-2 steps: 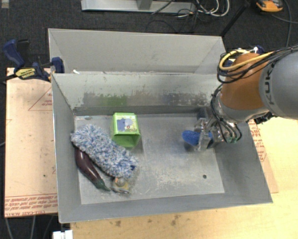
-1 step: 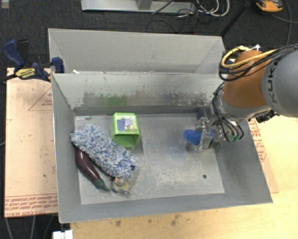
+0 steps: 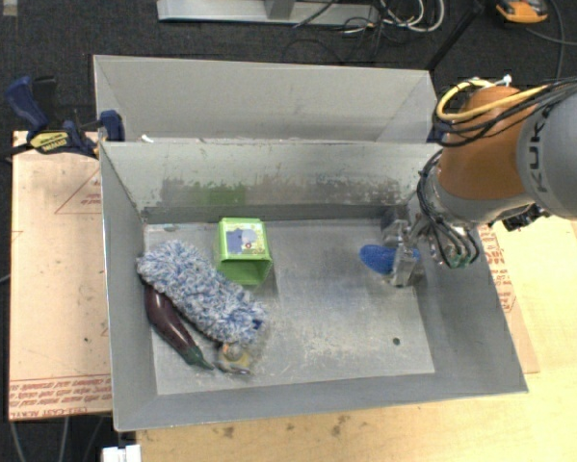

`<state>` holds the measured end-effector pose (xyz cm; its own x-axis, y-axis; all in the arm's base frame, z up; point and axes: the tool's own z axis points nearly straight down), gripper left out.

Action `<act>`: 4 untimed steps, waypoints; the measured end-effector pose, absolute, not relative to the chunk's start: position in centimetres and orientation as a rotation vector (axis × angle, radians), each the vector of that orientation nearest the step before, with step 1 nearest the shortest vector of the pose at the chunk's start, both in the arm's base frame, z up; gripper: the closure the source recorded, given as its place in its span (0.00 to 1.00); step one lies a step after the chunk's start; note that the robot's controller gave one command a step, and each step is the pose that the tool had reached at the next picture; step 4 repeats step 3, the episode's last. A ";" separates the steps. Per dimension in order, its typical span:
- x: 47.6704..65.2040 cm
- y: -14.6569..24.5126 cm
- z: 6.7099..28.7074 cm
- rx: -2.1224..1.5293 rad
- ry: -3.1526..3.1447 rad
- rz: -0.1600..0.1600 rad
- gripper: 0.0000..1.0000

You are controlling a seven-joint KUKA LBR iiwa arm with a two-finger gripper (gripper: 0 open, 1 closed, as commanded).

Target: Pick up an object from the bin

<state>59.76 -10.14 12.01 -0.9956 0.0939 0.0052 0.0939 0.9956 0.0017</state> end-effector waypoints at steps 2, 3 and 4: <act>60.1 -10.2 14.9 -0.147 -3.146 0.000 1.00; 60.0 -10.2 15.6 -0.147 -3.142 -0.001 1.00; 60.0 -10.2 15.6 -0.147 -3.142 -0.001 1.00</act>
Offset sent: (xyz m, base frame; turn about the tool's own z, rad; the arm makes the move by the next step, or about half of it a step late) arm 0.0000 0.0000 0.0073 0.0000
